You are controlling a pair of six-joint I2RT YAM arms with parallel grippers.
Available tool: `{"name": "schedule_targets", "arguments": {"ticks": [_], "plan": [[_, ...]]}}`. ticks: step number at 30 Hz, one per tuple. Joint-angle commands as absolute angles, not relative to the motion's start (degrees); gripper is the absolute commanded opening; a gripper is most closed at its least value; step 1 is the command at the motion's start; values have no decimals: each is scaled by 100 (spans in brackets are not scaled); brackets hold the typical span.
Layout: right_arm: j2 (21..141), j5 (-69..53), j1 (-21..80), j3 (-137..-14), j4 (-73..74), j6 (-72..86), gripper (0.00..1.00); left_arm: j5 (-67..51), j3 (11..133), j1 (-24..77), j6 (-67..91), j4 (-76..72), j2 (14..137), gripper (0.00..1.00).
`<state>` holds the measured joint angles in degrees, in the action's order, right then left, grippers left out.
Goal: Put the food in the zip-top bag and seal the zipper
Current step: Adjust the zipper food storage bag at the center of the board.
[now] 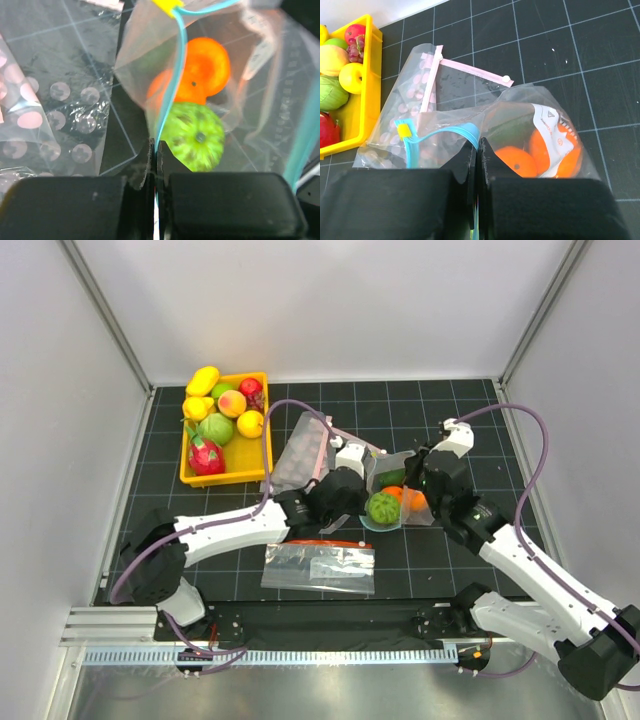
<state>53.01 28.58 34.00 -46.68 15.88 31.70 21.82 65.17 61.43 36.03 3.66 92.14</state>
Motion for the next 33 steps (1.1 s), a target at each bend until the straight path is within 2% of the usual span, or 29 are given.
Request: {"name": "schedule_targets", "arguments": {"ticks": [1, 12, 15, 23, 33], "plan": [[5212, 2936, 3384, -4676, 1301, 3278, 1, 2083, 6636, 6152, 3358, 202, 8553, 0], [5835, 2435, 3384, -4772, 1230, 3349, 1, 2223, 6434, 6144, 2901, 298, 7585, 0], [5933, 2618, 3384, -4887, 1388, 3357, 1, 2346, 6460, 6144, 2839, 351, 7629, 0], [5231, 3445, 3384, -4825, 1626, 3226, 1, 1970, 6793, 6135, 2997, 492, 8261, 0], [5615, 2997, 3384, -4878, 1538, 3234, 1, 1750, 6741, 5731, 3190, 607, 8332, 0]]}}
